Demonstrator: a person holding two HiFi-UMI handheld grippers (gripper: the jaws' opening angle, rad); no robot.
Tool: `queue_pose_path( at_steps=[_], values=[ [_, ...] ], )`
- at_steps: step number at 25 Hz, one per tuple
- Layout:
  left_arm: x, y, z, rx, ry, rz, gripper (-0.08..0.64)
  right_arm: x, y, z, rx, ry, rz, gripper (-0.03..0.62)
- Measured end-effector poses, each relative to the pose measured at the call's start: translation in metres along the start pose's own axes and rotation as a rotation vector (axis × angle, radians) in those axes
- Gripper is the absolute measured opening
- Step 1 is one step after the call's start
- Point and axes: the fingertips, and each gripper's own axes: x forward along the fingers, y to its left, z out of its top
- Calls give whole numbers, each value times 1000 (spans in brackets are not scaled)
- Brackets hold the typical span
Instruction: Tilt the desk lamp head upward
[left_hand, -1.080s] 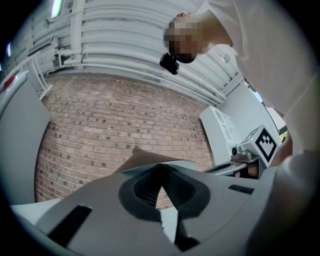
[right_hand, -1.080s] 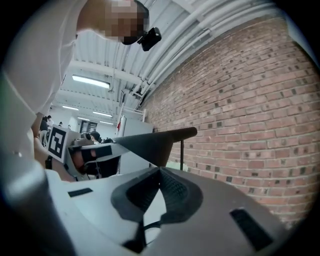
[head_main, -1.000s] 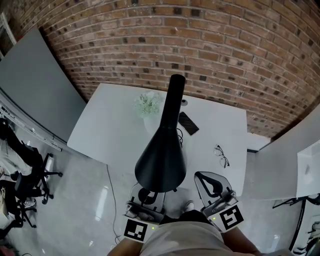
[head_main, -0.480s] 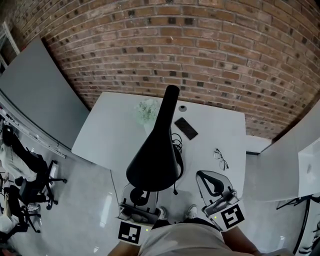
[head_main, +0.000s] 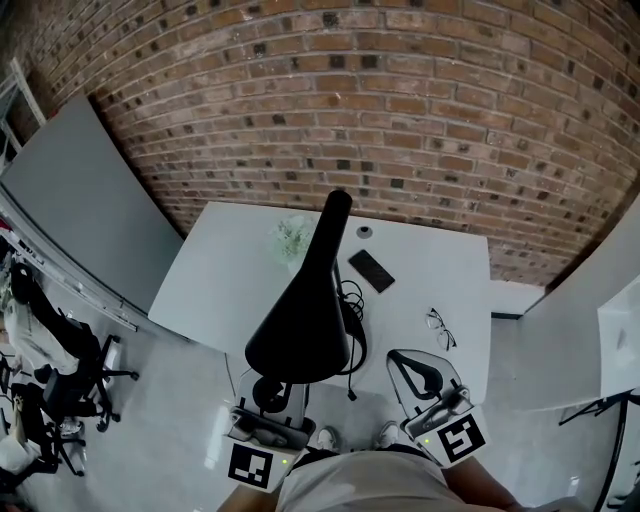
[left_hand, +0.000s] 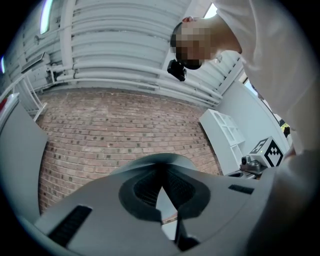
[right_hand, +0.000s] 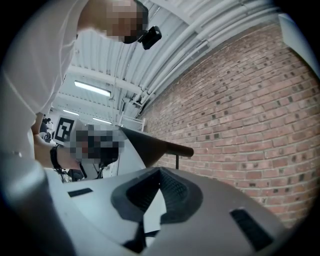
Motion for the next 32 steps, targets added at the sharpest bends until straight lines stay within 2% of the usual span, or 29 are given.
queue_pose_path(
  at_steps=[13,24,27,32],
  values=[
    [9,6,17,9,-53,-3,3,9,14,14,-35,-34,72,15],
    [6,10,18,16,-41,12,3,18,14,15,-15,-36,101,15],
    [2,12,14,10,-39,36,3,18,13,12,-9,-27,99,15],
    [-19,14,-3,-5,29,99,3,14,16,10,4,-19,115,15]
  ],
)
